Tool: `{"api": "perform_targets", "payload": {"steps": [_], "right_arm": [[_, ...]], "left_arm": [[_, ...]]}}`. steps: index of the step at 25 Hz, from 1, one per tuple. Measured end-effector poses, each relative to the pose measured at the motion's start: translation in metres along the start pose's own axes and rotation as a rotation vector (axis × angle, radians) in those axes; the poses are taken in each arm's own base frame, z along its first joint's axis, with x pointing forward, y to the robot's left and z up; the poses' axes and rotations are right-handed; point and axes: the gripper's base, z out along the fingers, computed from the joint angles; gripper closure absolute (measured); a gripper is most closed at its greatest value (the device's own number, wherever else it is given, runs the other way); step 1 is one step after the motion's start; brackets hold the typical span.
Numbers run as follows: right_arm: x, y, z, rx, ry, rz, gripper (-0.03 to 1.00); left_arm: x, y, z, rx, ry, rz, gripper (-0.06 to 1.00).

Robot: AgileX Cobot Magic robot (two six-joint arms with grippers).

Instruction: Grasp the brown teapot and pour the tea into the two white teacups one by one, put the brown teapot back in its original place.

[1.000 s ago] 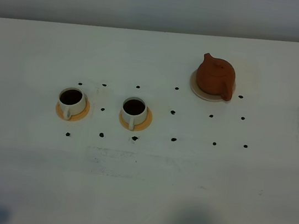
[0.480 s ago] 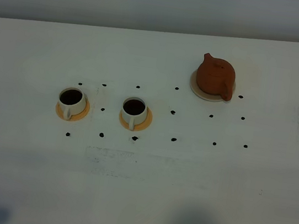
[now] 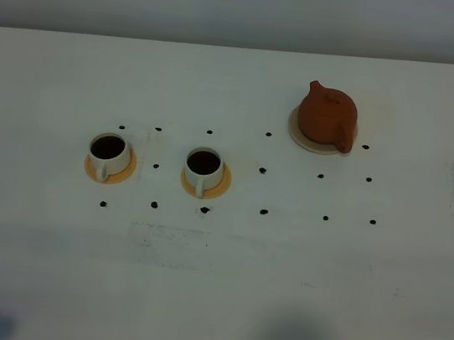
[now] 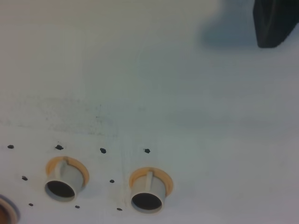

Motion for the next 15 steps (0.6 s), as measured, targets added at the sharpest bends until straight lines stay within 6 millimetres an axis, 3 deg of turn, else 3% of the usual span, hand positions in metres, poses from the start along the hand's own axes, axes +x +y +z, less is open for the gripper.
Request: {"api": "perform_targets", "payload": {"steps": [15], "right_arm": [[-0.0001,0.0000,0.0000,0.000,-0.001,-0.001,0.57]], "left_arm": [[0.0000,0.0000,0.0000,0.000,0.000,0.001,0.62]]}}
